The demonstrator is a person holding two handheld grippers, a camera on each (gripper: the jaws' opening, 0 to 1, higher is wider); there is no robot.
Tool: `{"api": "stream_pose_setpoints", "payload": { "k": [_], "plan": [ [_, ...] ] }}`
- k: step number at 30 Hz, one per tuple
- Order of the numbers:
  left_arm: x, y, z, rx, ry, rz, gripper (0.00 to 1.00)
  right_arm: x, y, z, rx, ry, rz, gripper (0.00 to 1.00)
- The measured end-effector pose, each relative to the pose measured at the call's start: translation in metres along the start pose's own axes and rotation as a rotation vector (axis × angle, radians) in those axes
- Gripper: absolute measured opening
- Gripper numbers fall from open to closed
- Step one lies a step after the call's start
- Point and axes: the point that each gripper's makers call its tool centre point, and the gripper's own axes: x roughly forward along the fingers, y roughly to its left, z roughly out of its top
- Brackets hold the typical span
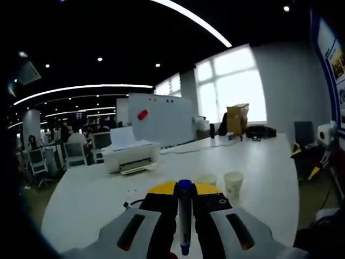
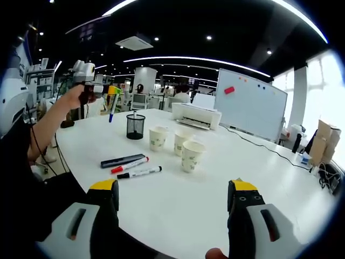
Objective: Place the scattered laser pointers and whiteboard markers into the pen holder and stack the scattered paper cups together
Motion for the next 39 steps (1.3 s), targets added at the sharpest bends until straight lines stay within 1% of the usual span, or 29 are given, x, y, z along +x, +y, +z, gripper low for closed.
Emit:
{"api": "stream_pose_setpoints", "payload": {
  "k": [6, 18, 21, 33, 39],
  "plan": [
    [0.0, 0.003, 0.004, -0.004, -0.013, 0.006, 0.15, 0.0, 0.0, 0.001, -0.001, -0.001, -0.001, 0.78],
    [0.002, 0.007, 0.009, 0.007, -0.022, 0.016, 0.15, -0.002, -0.001, 0.003, -0.006, -0.004, -0.004, 0.78],
    [0.002, 0.01, 0.009, 0.011, -0.021, 0.027, 0.15, -0.002, -0.001, 0.004, -0.01, -0.002, -0.005, 0.78],
    [0.002, 0.013, 0.017, 0.023, -0.052, 0.036, 0.15, -0.002, -0.001, 0.004, -0.012, -0.001, -0.006, 0.78],
    [0.004, 0.018, 0.016, 0.025, -0.053, 0.047, 0.15, -0.003, 0.0, 0.005, -0.013, -0.001, -0.007, 0.78]
  ]
}}
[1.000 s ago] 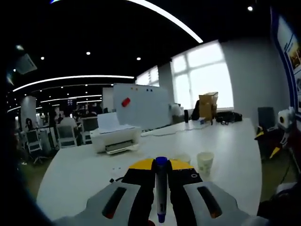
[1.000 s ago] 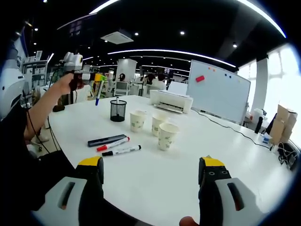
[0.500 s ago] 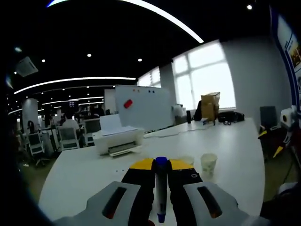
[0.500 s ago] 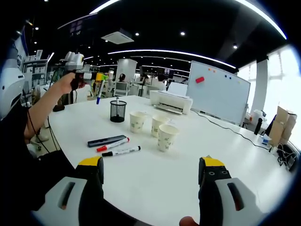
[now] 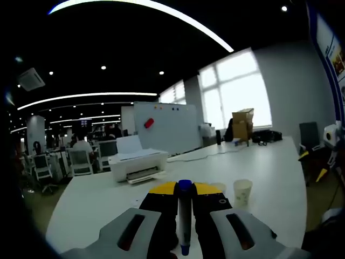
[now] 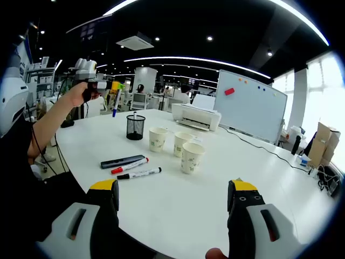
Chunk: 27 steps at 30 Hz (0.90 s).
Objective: Place the scattered laser pointers and whiteboard markers into the pen holder and stack the scattered paper cups together
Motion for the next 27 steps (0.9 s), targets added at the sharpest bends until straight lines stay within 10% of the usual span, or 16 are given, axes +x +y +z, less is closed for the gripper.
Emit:
{"api": "stream_pose_setpoints", "payload": {
  "k": [27],
  "plan": [
    [0.001, 0.013, 0.003, 0.008, -0.039, 0.029, 0.15, 0.0, 0.001, -0.001, 0.001, 0.003, -0.005, 0.78]
  ]
}}
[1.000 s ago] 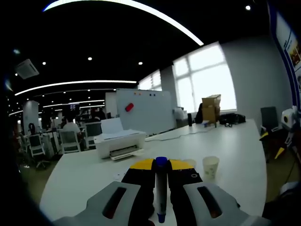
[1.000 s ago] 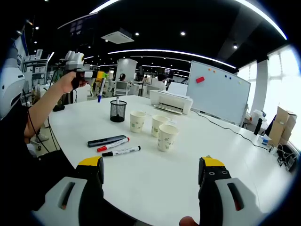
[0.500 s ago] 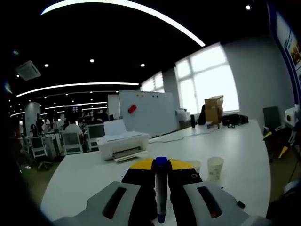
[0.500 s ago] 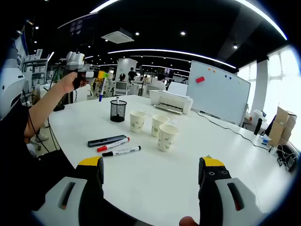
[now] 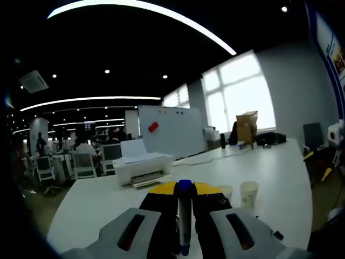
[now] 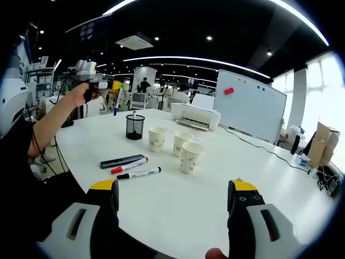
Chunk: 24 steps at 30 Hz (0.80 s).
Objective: Place the scattered laser pointers and whiteboard markers into the pen holder and stack the scattered paper cups together
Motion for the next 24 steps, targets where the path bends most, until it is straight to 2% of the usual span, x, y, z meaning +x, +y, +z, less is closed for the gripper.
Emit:
{"api": "stream_pose_setpoints", "payload": {
  "k": [11, 17, 24],
  "plan": [
    [0.0025, 0.0024, 0.0018, 0.01, -0.016, 0.006, 0.15, -0.0008, -0.0006, -0.0009, 0.002, 0.001, -0.002, 0.78],
    [0.0031, 0.0028, 0.0068, 0.016, -0.058, 0.006, 0.15, -0.001, -0.0007, -0.0013, 0.003, 0.001, -0.003, 0.78],
    [0.0048, 0.0038, 0.0068, 0.016, -0.076, 0.01, 0.15, -0.0013, -0.0012, -0.0023, 0.007, 0.001, -0.002, 0.78]
  ]
}}
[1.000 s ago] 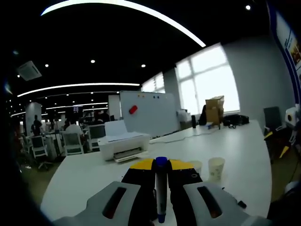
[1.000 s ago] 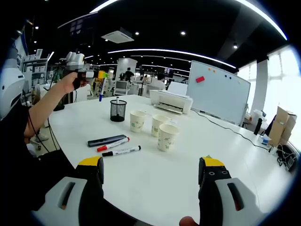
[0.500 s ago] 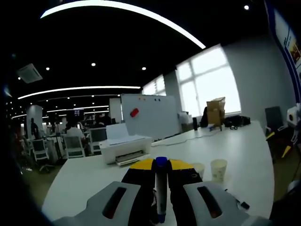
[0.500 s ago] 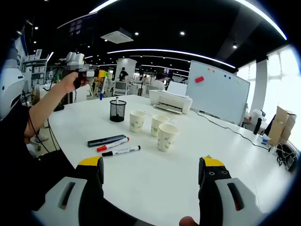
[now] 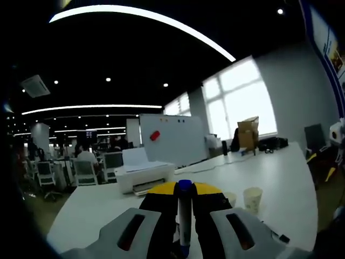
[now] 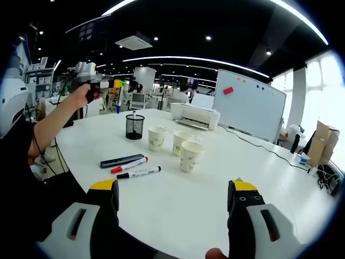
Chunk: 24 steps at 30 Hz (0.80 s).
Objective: Place the scattered laser pointers and whiteboard markers into the pen holder and stack the scattered paper cups together
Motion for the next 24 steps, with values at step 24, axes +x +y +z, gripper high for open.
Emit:
{"api": "stream_pose_setpoints", "payload": {
  "k": [24],
  "plan": [
    [0.021, 0.026, -0.012, -0.005, -0.027, 0.047, 0.15, 0.003, -0.001, 0.0, -0.006, 0.006, -0.001, 0.78]
  ]
}}
